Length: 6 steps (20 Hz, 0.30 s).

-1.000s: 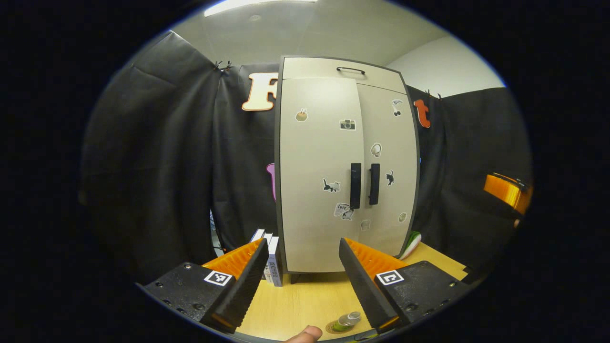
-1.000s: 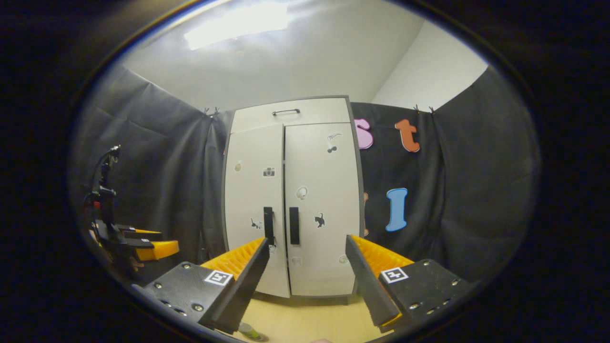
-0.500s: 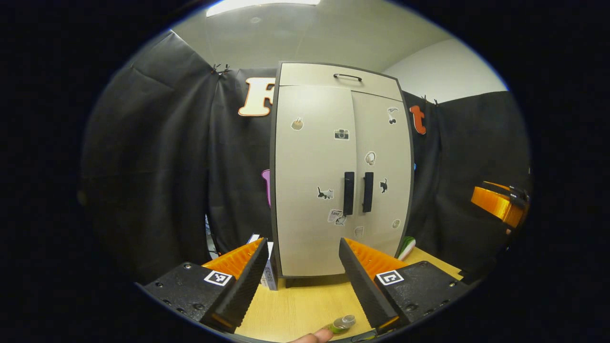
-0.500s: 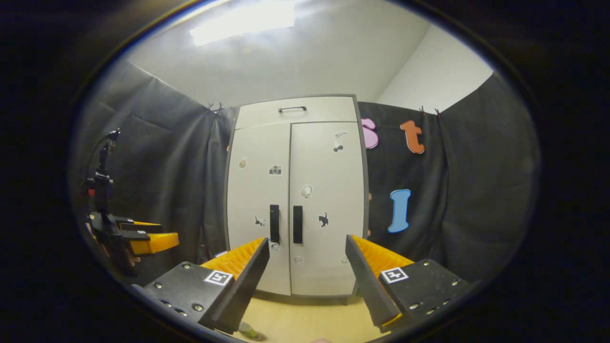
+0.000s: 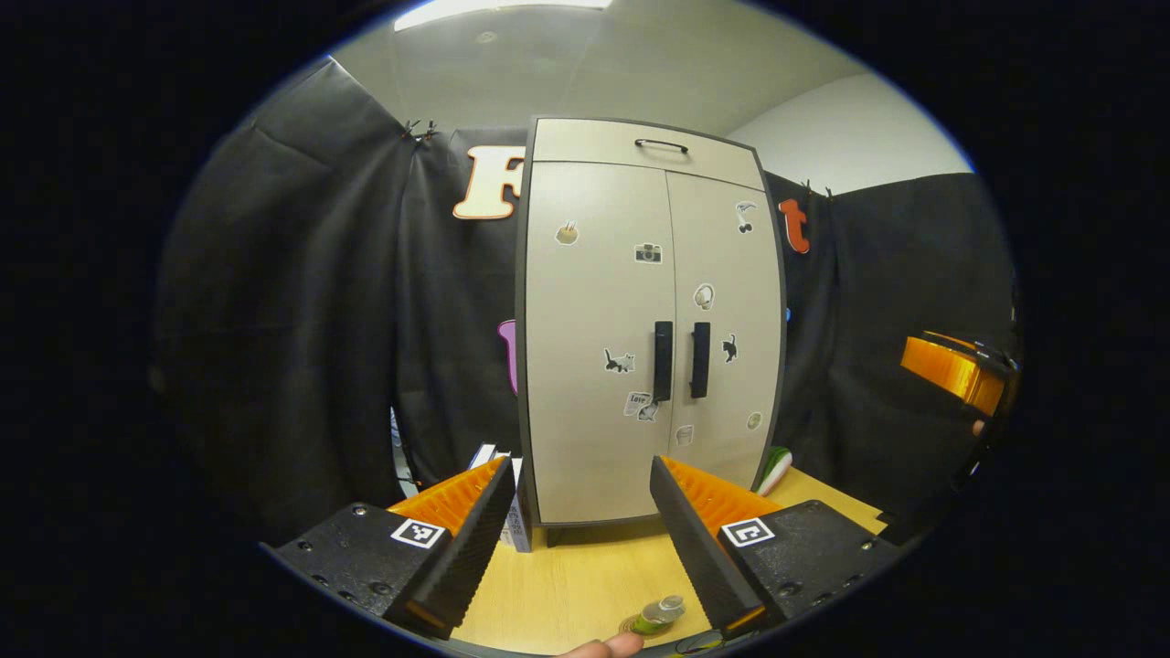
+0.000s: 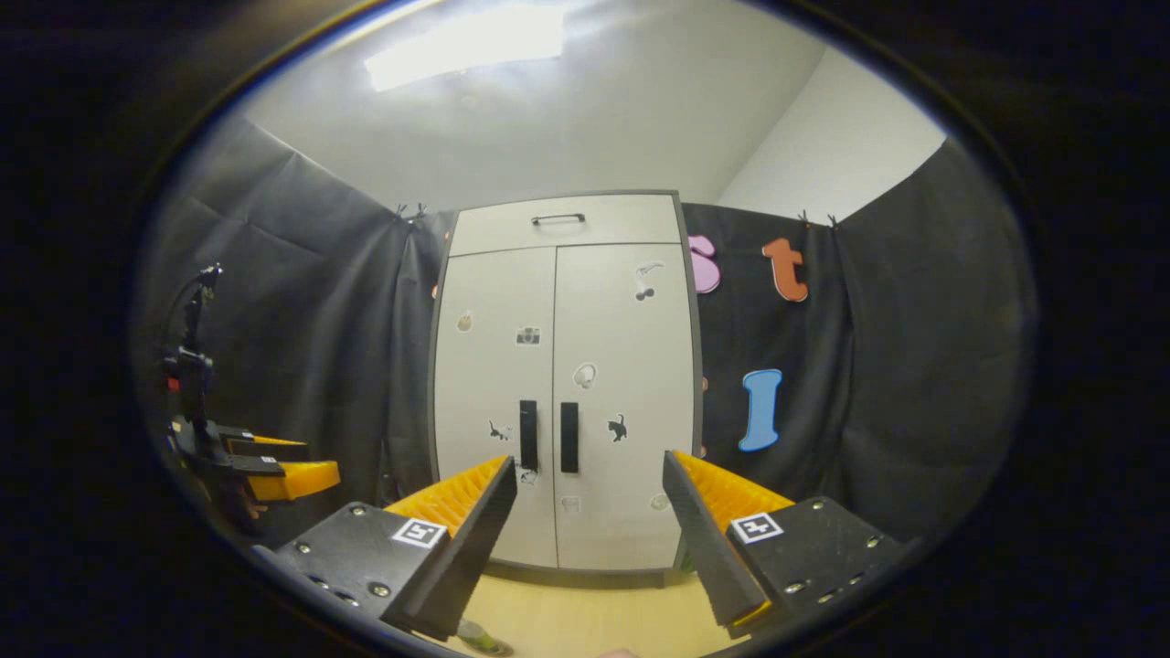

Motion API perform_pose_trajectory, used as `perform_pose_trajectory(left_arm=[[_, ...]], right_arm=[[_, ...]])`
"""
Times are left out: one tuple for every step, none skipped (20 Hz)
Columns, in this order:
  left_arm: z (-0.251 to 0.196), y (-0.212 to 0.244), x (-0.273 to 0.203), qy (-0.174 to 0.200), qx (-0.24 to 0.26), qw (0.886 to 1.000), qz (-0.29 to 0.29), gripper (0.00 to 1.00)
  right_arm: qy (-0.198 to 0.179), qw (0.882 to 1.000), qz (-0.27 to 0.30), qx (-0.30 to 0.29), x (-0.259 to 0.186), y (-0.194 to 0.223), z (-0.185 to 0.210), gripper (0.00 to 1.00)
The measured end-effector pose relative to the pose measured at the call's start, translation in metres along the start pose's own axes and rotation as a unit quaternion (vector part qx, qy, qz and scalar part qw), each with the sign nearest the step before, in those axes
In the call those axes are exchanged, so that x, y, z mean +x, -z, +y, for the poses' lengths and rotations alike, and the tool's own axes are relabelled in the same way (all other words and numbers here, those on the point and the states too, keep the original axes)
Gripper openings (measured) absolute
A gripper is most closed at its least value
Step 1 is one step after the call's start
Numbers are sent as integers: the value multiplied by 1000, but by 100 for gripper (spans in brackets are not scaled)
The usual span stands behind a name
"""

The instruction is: Grasp the bottle in the cabinet with the left hand and place it on the coaster, then close the right door with the right hand and the left door with the left hand.

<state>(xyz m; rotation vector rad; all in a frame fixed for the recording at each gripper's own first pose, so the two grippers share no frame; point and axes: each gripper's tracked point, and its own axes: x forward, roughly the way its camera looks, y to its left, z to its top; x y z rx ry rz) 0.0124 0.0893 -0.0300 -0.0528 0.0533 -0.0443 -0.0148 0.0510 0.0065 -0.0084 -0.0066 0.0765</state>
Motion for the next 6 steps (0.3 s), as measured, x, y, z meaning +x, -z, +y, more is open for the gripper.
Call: perform_pose_trajectory(left_arm=[[0, 3, 0, 1, 0, 1000, 3, 92], [1, 5, 1, 1, 1, 1000, 6, 94], [2, 5, 1, 3, 1, 1000, 7, 94], [4, 5, 2, 1, -1, 1000, 6, 94], [7, 5, 3, -1, -4, 1000, 6, 94], [8, 6, 3, -1, -8, 1000, 7, 94]], right_arm=[[3, 1000, -7, -1, -4, -3, 0, 99], [5, 1000, -10, 0, -6, -3, 1, 97], [5, 1000, -11, 1, -8, -2, 3, 97], [5, 1000, -12, -2, -9, 0, 5, 95], [5, 1000, -12, -9, -10, 2, 7, 97], [8, 1000, -11, -15, -10, 4, 7, 94]])
